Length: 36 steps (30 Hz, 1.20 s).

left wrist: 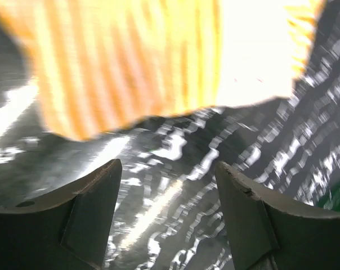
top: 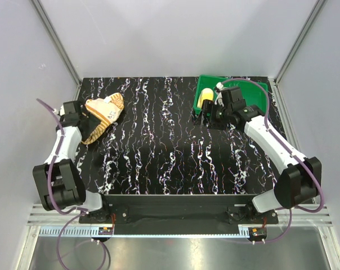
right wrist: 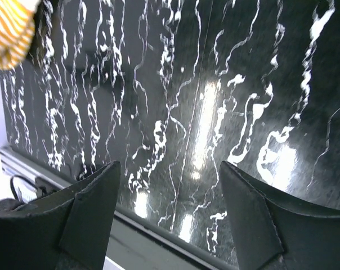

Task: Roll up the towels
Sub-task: Grab a towel with the left arm

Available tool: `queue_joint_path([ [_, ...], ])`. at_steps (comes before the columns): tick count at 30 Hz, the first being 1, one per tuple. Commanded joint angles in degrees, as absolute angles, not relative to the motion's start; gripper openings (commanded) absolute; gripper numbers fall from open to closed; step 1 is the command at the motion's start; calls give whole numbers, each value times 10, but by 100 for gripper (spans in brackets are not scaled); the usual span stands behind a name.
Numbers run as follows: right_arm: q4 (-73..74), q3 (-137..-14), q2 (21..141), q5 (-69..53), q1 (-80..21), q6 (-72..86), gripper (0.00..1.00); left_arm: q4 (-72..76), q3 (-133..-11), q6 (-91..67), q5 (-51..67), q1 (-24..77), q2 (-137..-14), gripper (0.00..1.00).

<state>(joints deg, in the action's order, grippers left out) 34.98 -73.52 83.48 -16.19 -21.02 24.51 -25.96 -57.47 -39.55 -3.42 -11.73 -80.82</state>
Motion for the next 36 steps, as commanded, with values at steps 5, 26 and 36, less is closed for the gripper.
queue_joint_path([
  [5,348,-708,811,-124,-223,251,78,-250,-573,-417,18,-193,-840,73],
  [26,377,-678,820,-89,-217,222,80,-244,-641,-468,-40,-283,-969,74],
  [36,375,-653,810,-143,-217,231,80,-199,-598,-470,-82,-323,-934,75],
])
